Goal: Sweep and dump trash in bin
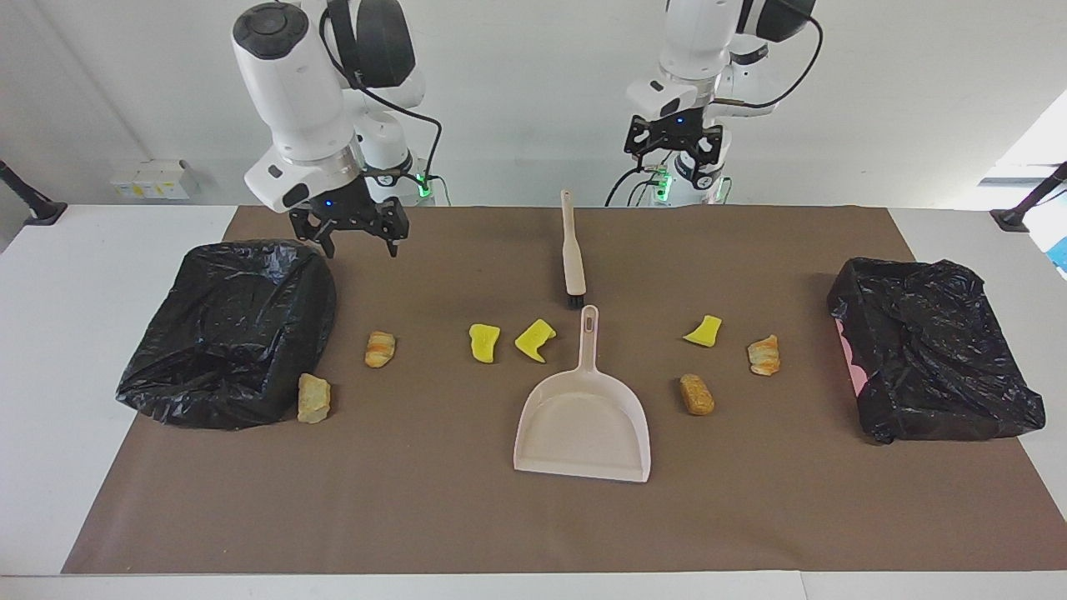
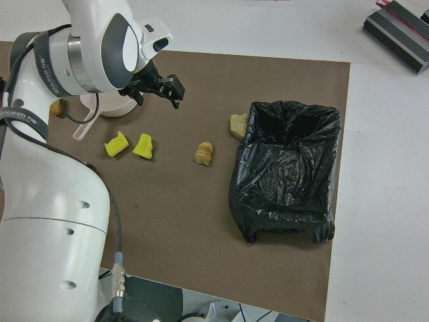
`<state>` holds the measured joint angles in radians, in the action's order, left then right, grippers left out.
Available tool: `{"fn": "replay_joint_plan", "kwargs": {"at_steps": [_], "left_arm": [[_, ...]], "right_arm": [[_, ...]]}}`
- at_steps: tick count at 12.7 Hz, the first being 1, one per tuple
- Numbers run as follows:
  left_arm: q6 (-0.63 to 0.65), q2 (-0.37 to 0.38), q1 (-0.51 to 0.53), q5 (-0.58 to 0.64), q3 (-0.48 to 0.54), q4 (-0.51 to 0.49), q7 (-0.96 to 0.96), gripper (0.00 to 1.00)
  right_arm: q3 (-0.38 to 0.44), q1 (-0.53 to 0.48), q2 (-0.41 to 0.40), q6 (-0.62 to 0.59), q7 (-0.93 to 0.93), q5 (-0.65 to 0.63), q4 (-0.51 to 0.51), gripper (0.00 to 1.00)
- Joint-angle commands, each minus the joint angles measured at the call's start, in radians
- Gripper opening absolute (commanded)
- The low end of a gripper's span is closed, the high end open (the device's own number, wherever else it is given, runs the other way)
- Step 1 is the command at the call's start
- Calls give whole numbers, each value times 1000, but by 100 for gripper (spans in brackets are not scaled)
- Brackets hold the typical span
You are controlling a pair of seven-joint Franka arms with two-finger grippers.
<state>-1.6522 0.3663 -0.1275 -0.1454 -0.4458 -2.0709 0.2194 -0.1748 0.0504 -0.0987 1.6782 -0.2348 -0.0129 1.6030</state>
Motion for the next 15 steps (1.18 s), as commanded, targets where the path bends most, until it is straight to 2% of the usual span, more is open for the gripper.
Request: {"fn": "replay_joint_plan", "kwargs": {"at_steps": [1, 4, 7, 9, 10, 14, 15], "left_arm": [[-102, 62, 2, -89, -66, -119, 64, 100], [-202, 63, 5, -138, -172, -208, 168, 100], [-245, 45, 6, -186, -239, -239, 196, 100], [-380, 40, 6, -187, -322, -325, 291, 100], [-417, 31, 2, -209, -330, -346, 304, 100], [-533, -85, -3, -226, -370, -380, 313, 99], [-557, -122, -3, -226, -378, -382, 328, 96]], "right_arm": [[-29, 34, -62, 67, -84, 16, 5, 100], [-29, 107, -140, 191, -234, 17, 5, 100], [-29, 166, -193, 296, -293, 17, 5, 100], [-29, 193, -219, 351, -354, 16, 3, 100], [-29, 216, -225, 366, -376, 16, 3, 100], [-29, 264, -280, 419, -439, 13, -5, 100], [-29, 279, -291, 454, -468, 14, -5, 100]]}}
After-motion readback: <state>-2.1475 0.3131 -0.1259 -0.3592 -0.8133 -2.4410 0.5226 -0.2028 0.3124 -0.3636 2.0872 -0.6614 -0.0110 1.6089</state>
